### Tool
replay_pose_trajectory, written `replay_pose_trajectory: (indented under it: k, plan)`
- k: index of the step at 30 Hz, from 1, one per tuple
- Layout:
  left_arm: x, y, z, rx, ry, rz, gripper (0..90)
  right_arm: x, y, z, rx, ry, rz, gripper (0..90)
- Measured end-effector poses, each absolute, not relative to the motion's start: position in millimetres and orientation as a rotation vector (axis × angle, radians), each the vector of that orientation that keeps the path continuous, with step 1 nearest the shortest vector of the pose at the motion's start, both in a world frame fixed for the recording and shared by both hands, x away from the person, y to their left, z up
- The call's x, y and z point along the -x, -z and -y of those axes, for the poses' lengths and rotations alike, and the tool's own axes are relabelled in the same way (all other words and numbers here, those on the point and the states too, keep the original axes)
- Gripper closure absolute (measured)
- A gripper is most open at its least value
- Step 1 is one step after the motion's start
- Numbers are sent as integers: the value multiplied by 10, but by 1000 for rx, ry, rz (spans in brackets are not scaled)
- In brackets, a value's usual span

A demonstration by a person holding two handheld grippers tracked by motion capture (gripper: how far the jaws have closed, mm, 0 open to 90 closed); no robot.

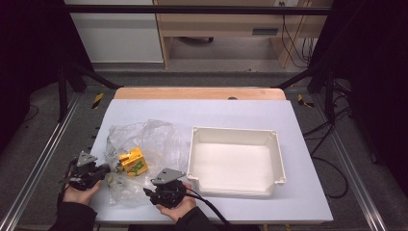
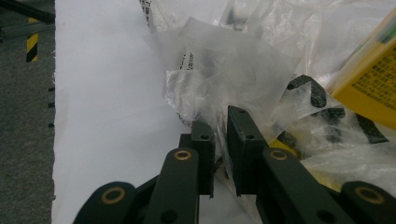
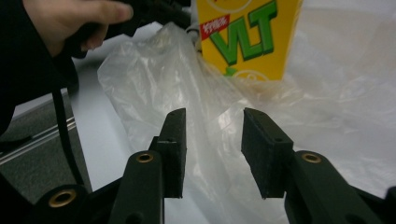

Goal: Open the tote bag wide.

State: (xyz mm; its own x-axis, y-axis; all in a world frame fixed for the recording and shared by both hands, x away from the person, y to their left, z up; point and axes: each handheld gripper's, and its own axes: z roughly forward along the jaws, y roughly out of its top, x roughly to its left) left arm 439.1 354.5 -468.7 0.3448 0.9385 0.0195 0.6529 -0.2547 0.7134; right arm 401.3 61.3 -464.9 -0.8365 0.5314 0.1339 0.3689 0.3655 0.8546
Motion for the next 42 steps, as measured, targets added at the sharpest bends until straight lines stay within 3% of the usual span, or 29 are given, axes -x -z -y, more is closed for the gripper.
replay_pose_trajectory:
  k: [5, 6, 11, 12, 15, 29, 35, 36, 38, 40, 41, 42]
  plan:
    - [-4385, 4673, -3554, -1997, -585, -1384, 843, -4028, 4644, -595, -824, -1450, -2428, 611]
    - [-4378, 4660, -3553, -1987, -573, -1385, 886, -4038, 4690, -610, -834, -1404, -2447, 640]
    - [-4365, 4616, -3548, -1979, -578, -1378, 898, -4058, 4807, -651, -838, -1333, -2487, 739]
    - [-4360, 4589, -3573, -1966, -597, -1387, 898, -4077, 4829, -665, -846, -1312, -2498, 817]
    - [-4357, 4575, -3610, -1938, -607, -1400, 898, -4101, 4818, -688, -857, -1322, -2508, 900]
    - [-4428, 4717, -3725, -2003, -628, -1457, 896, -4131, 4893, -901, -837, -1268, -2528, 883]
    - [-4400, 4701, -3690, -1989, -645, -1387, 756, -4136, 4893, -896, -853, -1255, -2534, 882]
    - [-4392, 4684, -3695, -1984, -650, -1380, 666, -4137, 4889, -894, -864, -1251, -2536, 886]
    - [-4362, 4646, -3707, -1935, -669, -1366, 626, -4140, 4889, -893, -862, -1251, -2536, 888]
    - [-4332, 4598, -3733, -1901, -672, -1336, 523, -4139, 4889, -894, -864, -1250, -2535, 891]
    - [-4315, 4574, -3745, -1878, -667, -1325, 416, -4139, 4890, -895, -865, -1250, -2533, 895]
    - [-4282, 4523, -3767, -1847, -657, -1282, 386, -4138, 4891, -895, -865, -1251, -2532, 896]
